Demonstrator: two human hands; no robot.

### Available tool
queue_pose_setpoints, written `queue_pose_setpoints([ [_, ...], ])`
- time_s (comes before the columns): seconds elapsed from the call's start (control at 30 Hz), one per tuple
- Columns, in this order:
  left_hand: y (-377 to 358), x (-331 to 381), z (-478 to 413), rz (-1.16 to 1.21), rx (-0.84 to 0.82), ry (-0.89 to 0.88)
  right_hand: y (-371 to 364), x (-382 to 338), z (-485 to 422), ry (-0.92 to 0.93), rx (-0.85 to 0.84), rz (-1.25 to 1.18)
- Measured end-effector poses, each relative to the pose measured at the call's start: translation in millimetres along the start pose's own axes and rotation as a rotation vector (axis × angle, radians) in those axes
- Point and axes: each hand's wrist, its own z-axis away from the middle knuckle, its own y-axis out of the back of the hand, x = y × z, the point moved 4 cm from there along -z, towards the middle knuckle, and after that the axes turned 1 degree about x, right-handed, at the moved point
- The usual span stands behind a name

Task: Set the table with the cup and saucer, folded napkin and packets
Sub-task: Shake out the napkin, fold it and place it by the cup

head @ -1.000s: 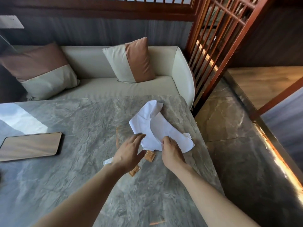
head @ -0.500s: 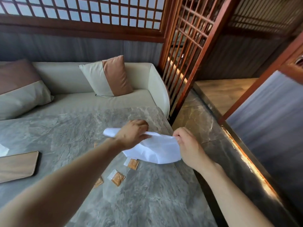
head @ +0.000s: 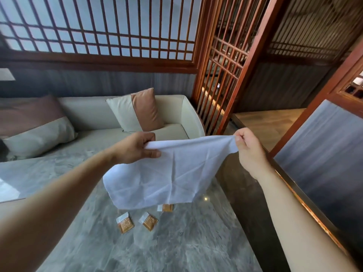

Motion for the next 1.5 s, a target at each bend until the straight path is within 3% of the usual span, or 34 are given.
queue_pose_setpoints([
  [0.17, 47, 10, 33, 0.168, -0.172, 0.117, -1, -30, -29, 0.020, 0.051, -0.133],
  [0.3, 73, 12, 58, 0.485, -0.265, 0.152, 1, -53, -48, 0.030, 0.053, -0.203],
  [0.37, 86, 13, 67, 0.620, -0.216, 0.162, 3, -62, -53, 0.035, 0.039, -0.256],
  [0.47, 102, 13, 76, 0.597, -0.143, 0.180, 3, -75, -59, 0.049, -0.010, -0.315],
  [0.6, 122, 9, 84, 0.413, -0.052, 0.211, -2, -90, -64, 0.046, -0.076, -0.357],
  [0.77, 147, 3, 88, -0.158, 0.029, 0.259, -9, -102, -74, 0.097, -0.127, -0.328],
  [0.97, 167, 9, 104, 0.074, 0.395, 0.349, -15, -115, -93, 0.129, -0.219, -0.270],
  [1.13, 178, 20, 111, -0.354, 0.558, 0.247, -18, -120, -97, 0.139, -0.149, -0.242],
  [1.3, 170, 15, 151, -0.272, 0.697, 0.136, -31, -102, -63, 0.099, -0.131, -0.328],
  [1.5, 107, -18, 232, 0.254, 0.804, 0.198, -66, -31, 17, -0.123, -0.192, -0.494],
])
